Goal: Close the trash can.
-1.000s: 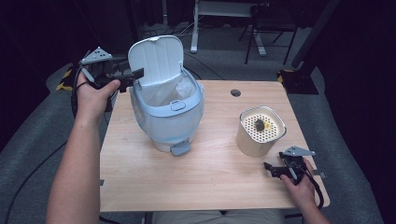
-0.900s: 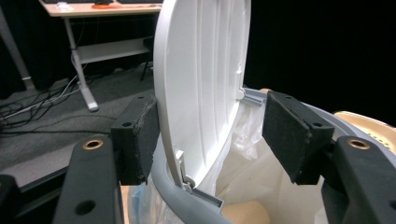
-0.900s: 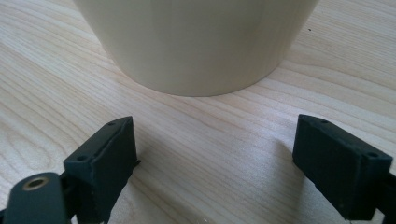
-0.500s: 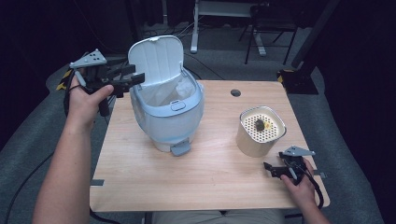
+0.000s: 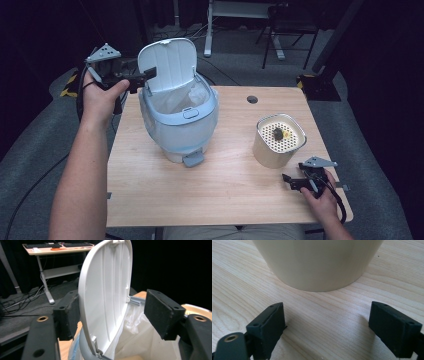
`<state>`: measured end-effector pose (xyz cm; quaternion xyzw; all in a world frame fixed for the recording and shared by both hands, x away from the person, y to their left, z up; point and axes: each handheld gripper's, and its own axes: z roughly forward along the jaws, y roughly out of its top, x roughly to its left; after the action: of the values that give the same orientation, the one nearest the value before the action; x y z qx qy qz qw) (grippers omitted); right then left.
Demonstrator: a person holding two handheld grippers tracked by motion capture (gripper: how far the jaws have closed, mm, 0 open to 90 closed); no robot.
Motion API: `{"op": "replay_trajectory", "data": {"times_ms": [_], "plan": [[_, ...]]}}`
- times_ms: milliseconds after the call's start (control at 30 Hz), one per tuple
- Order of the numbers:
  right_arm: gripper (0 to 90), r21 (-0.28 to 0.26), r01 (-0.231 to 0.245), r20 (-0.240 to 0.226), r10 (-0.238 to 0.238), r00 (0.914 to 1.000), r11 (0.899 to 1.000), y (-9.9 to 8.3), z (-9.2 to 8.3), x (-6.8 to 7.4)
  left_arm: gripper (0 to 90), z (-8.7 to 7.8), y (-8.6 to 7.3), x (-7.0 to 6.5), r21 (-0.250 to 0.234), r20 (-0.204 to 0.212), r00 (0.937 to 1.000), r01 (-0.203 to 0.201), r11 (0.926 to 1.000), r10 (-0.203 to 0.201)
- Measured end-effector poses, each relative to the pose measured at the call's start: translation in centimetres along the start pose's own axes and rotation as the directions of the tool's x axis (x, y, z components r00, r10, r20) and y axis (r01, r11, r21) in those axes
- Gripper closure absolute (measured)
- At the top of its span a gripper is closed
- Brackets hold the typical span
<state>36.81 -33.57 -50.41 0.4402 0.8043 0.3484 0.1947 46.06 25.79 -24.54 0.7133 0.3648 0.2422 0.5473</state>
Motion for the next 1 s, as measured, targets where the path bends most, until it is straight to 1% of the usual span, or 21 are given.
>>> {"op": "replay_trajectory", "data": {"times_ms": [67, 133, 200, 233, 333, 400, 433, 500, 533, 567, 667, 767, 833, 867, 933, 1000], "plan": [[13.7, 0.0, 0.0, 0.0, 0.0, 1.0, 1.0, 0.0, 0.0, 0.0, 35.2, -0.5, 0.0, -0.2, 0.006, 0.025, 0.9997, 0.008, 1.0, -0.008], [13.7, 0.0, 0.0, 0.0, 0.0, 1.0, 1.0, 0.0, 0.0, 0.0, 37.5, -1.0, -0.1, -0.6, 0.011, 0.06, 0.9982, 0.009, 0.9999, -0.009], [13.7, 0.0, 0.0, 0.0, 0.0, 1.0, 1.0, 0.0, 0.0, 0.0, 38.0, -1.4, -0.4, -1.1, 0.02, 0.094, 0.9955, -0.01, 0.9998, 0.008], [13.7, 0.0, 0.0, 0.0, 0.0, 1.0, 1.0, 0.0, 0.0, 0.0, 38.5, -1.6, -0.5, -1.5, 0.02, 0.115, 0.9932, -0.017, 0.9997, 0.015], [13.7, 0.0, 0.0, 0.0, 0.0, 1.0, 1.0, 0.0, 0.0, 0.0, 38.4, -1.8, -0.8, -2.5, 0.029, 0.176, 0.9833, -0.053, 0.9982, 0.047], [13.6, 0.0, 0.001, 0.0, -0.001, 1.0, 1.0, 0.0, 0.0, 0.0, 38.0, -1.6, -1.2, -3.2, 0.038, 0.207, 0.9766, -0.068, 0.997, 0.059], [13.7, 0.001, 0.0, 0.0, 0.0, 1.0, 1.0, 0.0, 0.0, 0.0, 37.8, -1.4, -1.3, -3.5, 0.047, 0.218, 0.9736, -0.08, 0.9957, 0.068], [13.6, 0.0, 0.001, 0.0, -0.001, 1.0, 1.0, 0.0, 0.0, 0.0, 37.3, -0.9, -1.7, -4.1, 0.062, 0.228, 0.9688, -0.114, 0.9915, 0.097], [13.7, 0.0, 0.001, -0.001, -0.001, 1.0, 1.0, 0.0, 0.0, 0.0, 36.9, -0.6, -1.9, -4.4, 0.073, 0.237, 0.9658, -0.125, 0.9895, 0.104], [13.7, 0.0, 0.001, 0.0, -0.001, 1.0, 1.0, 0.0, 0.0, 0.0, 36.9, -0.3, -2.0, -4.6, 0.081, 0.25, 0.9624, -0.13, 0.9882, 0.106], [13.6, 0.0, 0.001, -0.001, -0.001, 1.0, 1.0, 0.0, 0.0, 0.0, 38.4, 0.3, -2.4, -4.9, 0.096, 0.294, 0.9519, -0.119, 0.9882, 0.086], [13.7, 0.0, 0.001, -0.001, -0.001, 1.0, 1.0, 0.0, 0.0, 0.0, 40.2, 0.9, -2.6, -4.9, 0.111, 0.312, 0.9475, -0.11, 0.9877, 0.07], [13.6, 0.0, 0.001, -0.001, -0.001, 1.0, 1.0, 0.0, 0.0, 0.0, 41.5, 1.1, -2.6, -4.8, 0.121, 0.321, 0.9459, -0.092, 0.9884, 0.049], [13.6, 0.0, 0.001, -0.001, -0.001, 1.0, 1.0, 0.0, 0.0, 0.0, 42.4, 1.2, -2.6, -4.8, 0.124, 0.321, 0.9462, -0.083, 0.9888, 0.039], [13.7, 0.0, 0.0, 0.0, 0.0, 1.0, 1.0, 0.0, 0.0, 0.0, 44.5, 1.5, -2.5, -4.7, 0.15, 0.308, 0.9514, -0.063, 0.9867, 0.014], [13.7, 0.0, 0.001, -0.001, -0.001, 1.0, 1.0, 0.0, 0.0, 0.0, 45.0, 1.9, -2.5, -4.8, 0.174, 0.271, 0.9624, -0.066, 0.9824, 0.017]]}}
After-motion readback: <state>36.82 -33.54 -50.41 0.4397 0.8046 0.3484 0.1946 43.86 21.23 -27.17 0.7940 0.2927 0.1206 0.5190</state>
